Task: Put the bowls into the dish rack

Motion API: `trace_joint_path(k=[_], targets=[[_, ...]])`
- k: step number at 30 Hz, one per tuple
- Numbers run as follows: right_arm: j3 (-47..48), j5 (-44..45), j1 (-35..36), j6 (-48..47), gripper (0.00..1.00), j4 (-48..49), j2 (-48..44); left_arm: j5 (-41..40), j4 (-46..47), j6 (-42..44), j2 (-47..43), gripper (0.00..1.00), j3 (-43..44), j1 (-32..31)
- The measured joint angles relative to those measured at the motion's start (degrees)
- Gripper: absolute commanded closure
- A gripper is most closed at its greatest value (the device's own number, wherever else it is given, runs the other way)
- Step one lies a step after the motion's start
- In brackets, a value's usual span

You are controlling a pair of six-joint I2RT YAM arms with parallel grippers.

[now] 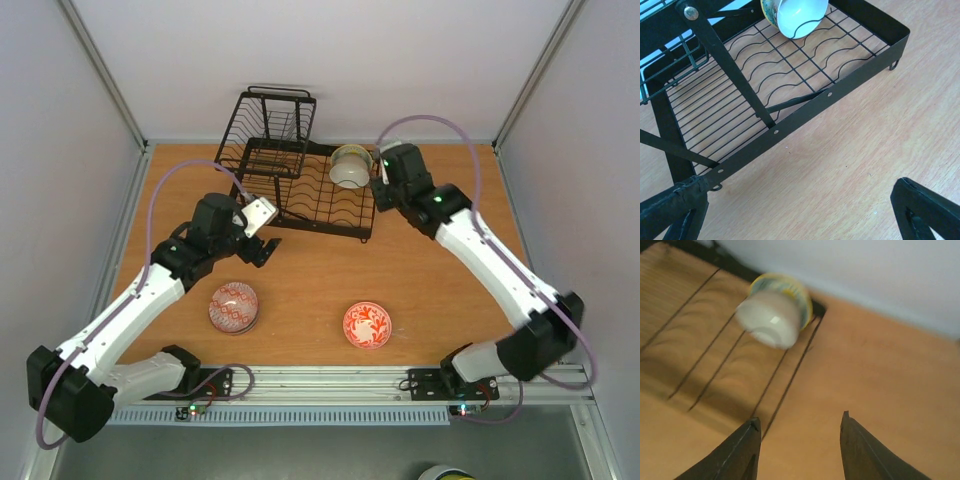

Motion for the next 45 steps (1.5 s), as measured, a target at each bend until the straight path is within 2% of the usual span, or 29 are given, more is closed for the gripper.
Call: trace_joint_path(k=[4,8,12,15,21,33,35,39,45], targets=[[-2.38,-9.46,1.31,15.39,0.59,-15.72,-8.5,0.26,0.0,-0.07,0.52,0.01,0.0,0.0],[-13.14,-16.48,6.49,27.23,0.61,-26.84,-12.57,0.5,-0.02,-0.07,1.99,0.01,0.0,0.0],[-23.26,-22.36,12.85,34.97,0.64,-33.29,-13.18,0.87,-0.07,-0.17,3.37,0.01,0.02,0.0],[-27.61,-26.43,14.16,39.1,0.64,-35.82,-17.22,1.18,-0.07,-0.35,4.24,0.01,0.02,0.0],[-32.61,-30.03,15.61,43.47,0.64,-36.39,-22.53,1.4,-0.09,-0.42,5.35,0.01,0.02,0.0],[-38.6,-32.85,16.41,46.73,0.63,-28.24,-18.16,1.4,-0.09,-0.52,5.77,0.01,0.02,0.0],[-40.0,-32.85,16.44,47.08,0.68,-26.1,-16.68,1.4,-0.09,-0.52,5.81,0.01,0.02,0.0],[-41.77,-32.54,16.46,48.0,0.97,-21.97,-13.05,1.4,-0.09,-0.52,6.01,0.01,0.02,0.0],[-40.54,-32.2,16.65,48.3,0.99,-19.8,-13.7,1.38,-0.11,-0.52,6.03,0.01,0.02,0.0]])
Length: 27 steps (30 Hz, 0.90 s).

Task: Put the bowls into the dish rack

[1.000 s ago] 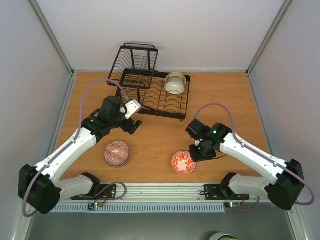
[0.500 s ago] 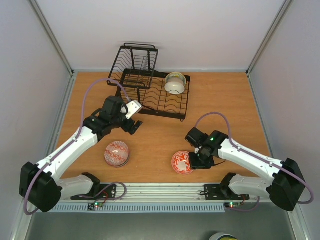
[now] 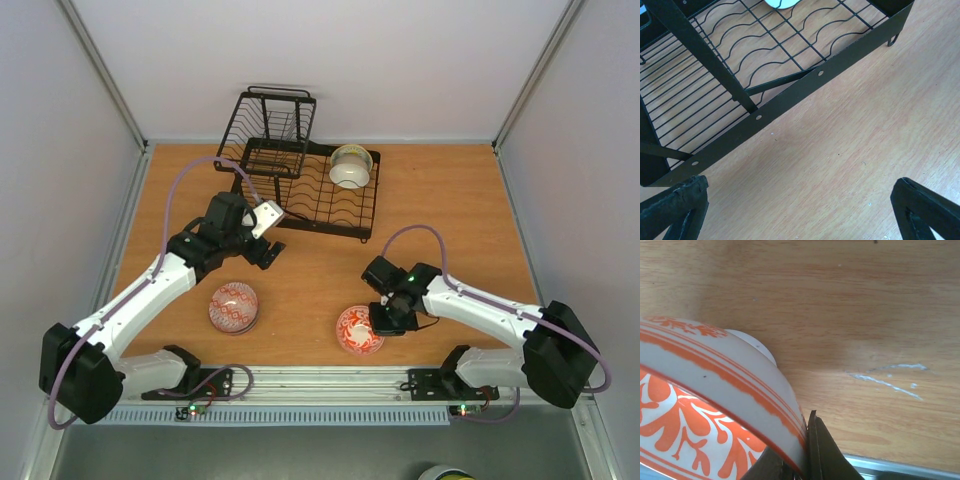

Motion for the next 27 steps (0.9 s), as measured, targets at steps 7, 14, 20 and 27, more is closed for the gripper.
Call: trace_joint_path(k=[7,14,20,27], targets=[[7.13,9.16,0.07,-2.47,0.99,-9.18,-1.03,0.0,0.0,0.0,0.0,0.01,0.0,0.0],[22.84,27.41,0.07,-10.84,0.99,-10.21,-1.07,0.0,0.0,0.0,-0.11,0.01,0.0,0.0],[29.11,44.33,-0.87,-32.41,0.99,2.05,10.82,0.0,-0.02,0.0,-0.76,0.01,0.0,0.0],[30.69,49.31,-7.08,-56.52,0.99,24.65,23.85,-0.22,0.0,0.02,-2.29,0.01,0.0,0.0]])
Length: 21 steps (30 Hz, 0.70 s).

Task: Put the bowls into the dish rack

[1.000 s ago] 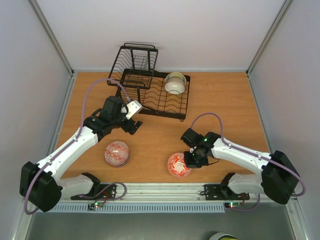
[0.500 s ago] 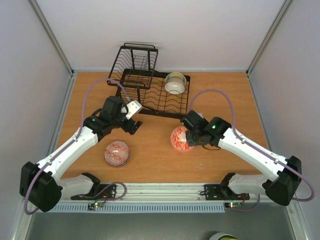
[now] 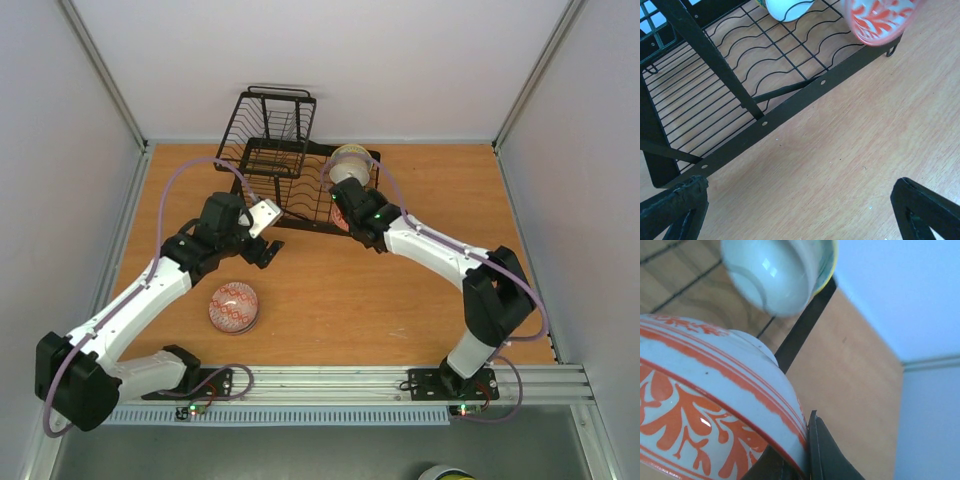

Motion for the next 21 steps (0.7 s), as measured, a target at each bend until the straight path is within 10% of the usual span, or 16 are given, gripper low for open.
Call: trace_joint_path(k=[21], targets=[[6.91,6.97,-3.69,-54.77,0.99,61.07,28.15,-0.24,0.07,0.33,-0.07,0.01,0.0,0.0]])
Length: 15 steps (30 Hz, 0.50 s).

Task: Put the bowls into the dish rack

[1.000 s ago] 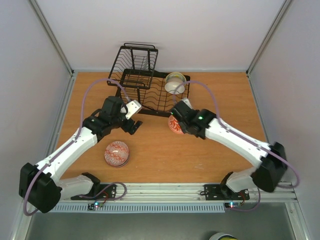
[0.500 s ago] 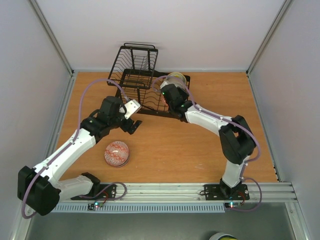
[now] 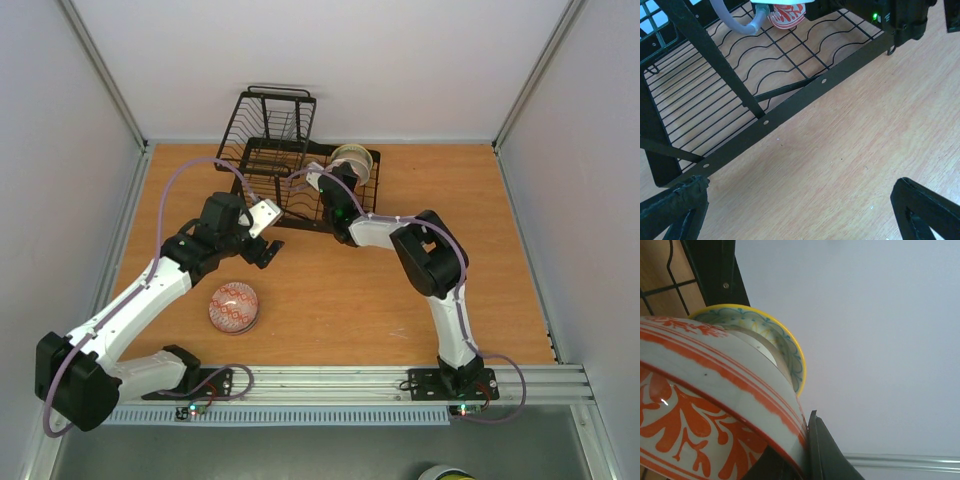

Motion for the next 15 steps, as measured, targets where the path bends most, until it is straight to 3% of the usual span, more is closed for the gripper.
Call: trace_joint_path(k=[15], targets=[[0.66,1.05,-1.22,-14.95,0.99,12.96,5.22,-0.22,0.0,0.11,0.0,0.01,0.0,0.0]])
